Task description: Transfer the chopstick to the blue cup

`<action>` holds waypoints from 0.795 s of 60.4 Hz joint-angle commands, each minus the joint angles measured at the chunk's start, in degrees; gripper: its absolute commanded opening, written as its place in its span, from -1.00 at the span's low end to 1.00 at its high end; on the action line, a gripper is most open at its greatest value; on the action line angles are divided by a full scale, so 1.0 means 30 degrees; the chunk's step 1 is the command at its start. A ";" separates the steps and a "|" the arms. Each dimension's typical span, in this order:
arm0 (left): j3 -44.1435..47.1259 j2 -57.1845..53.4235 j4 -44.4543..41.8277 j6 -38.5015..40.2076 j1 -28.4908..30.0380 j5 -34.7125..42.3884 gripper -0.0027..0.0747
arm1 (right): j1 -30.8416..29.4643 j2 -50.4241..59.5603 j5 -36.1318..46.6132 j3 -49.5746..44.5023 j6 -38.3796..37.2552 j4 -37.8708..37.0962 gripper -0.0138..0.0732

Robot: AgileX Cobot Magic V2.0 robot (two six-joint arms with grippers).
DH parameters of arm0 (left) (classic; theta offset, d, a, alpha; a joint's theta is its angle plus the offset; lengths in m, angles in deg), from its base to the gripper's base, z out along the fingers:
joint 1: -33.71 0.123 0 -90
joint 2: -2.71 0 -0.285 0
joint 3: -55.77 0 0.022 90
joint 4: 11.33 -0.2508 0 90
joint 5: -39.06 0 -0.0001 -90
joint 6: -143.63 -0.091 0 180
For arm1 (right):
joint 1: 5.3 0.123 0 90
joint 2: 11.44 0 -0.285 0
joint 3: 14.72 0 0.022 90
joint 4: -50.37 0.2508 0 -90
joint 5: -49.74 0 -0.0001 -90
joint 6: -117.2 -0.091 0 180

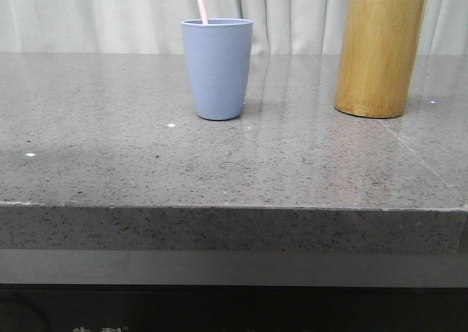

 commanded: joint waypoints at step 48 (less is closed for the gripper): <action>0.9478 -0.9399 0.0128 0.0120 0.5978 1.0547 -0.98 | -0.0120 -0.0034 0.1465 0.0408 0.0087 0.0102 -0.84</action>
